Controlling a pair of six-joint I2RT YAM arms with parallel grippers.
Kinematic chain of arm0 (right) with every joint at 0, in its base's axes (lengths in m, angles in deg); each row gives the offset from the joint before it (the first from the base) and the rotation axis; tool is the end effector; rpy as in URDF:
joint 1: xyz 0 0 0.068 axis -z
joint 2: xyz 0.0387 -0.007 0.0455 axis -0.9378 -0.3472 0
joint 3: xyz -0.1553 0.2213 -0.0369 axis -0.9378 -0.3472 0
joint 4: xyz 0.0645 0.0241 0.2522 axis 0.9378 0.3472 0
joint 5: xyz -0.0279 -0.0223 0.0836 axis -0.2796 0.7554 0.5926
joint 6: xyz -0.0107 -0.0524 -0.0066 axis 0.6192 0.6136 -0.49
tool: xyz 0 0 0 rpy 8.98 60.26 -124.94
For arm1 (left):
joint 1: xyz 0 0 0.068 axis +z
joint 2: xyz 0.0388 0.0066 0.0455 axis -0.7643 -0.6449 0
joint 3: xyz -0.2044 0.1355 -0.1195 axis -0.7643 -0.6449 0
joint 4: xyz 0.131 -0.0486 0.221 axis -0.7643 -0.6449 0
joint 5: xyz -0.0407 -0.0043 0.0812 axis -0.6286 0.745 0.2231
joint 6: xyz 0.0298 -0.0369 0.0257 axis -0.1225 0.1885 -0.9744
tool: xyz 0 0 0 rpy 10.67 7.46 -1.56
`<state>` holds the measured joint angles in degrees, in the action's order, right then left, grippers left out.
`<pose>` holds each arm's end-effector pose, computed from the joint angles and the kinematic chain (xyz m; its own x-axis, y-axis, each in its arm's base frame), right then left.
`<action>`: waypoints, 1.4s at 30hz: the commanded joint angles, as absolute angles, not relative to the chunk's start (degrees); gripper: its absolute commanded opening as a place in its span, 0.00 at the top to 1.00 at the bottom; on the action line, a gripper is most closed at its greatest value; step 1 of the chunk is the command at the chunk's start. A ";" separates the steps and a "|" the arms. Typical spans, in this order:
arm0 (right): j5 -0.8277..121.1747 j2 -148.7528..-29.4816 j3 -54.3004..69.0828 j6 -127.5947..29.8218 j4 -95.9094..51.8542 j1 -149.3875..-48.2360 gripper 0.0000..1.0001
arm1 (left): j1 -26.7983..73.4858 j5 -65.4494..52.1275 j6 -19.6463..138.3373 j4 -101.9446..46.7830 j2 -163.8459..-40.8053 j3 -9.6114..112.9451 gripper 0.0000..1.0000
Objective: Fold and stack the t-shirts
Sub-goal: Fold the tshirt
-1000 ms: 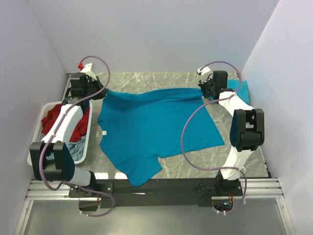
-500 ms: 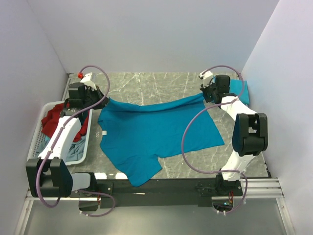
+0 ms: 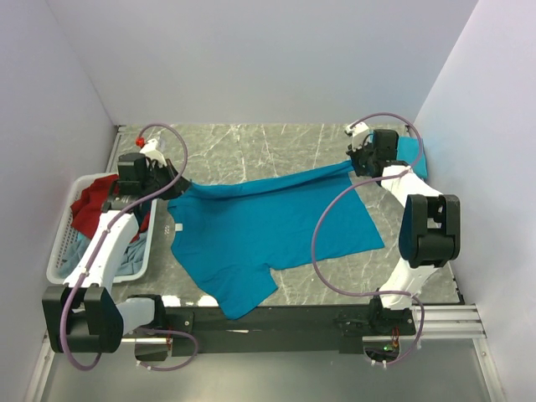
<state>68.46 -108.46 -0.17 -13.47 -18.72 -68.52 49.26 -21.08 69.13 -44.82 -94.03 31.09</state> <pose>0.3942 0.0017 0.2288 -0.4225 -0.4519 -0.7856 -0.4602 0.8537 -0.2436 0.2613 -0.0165 0.2944 -0.5991 -0.3300 -0.7295 0.1320 0.8580 -0.4965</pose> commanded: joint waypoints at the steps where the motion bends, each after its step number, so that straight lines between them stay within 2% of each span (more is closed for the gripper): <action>1: 68.88 -106.65 -0.04 -12.54 -19.37 -67.84 1.00 | 48.96 -21.08 69.74 -44.80 -91.96 29.51 1.00; 16: 69.23 -105.77 -2.32 -10.79 -18.58 -67.84 0.98 | 49.05 -17.38 69.65 -47.70 -90.03 29.42 1.00; 19: 67.92 -105.16 -3.64 -8.68 -17.62 -67.75 0.95 | 49.05 -17.91 69.56 -49.10 -89.50 28.89 1.00; 22: 66.17 -104.54 -4.35 -6.22 -14.81 -67.58 0.83 | 48.96 -18.96 69.74 -50.16 -88.80 27.75 0.99; 23: 65.55 -104.37 -4.35 -4.99 -13.93 -67.49 0.75 | 48.96 -19.40 69.83 -50.42 -88.62 27.05 0.99; 26: 65.01 -102.61 -5.31 -3.49 -11.82 -66.17 0.63 | 48.96 -20.55 69.91 -50.87 -88.18 25.73 0.99; 29: 67.47 -100.15 -6.27 -2.61 -9.18 -64.42 0.60 | 48.96 -21.69 69.65 -51.83 -88.00 25.29 0.99; 42: 76.79 -94.70 -9.62 -4.45 -4.52 -63.18 0.60 | 48.26 -24.32 72.90 -55.78 -88.00 25.11 0.98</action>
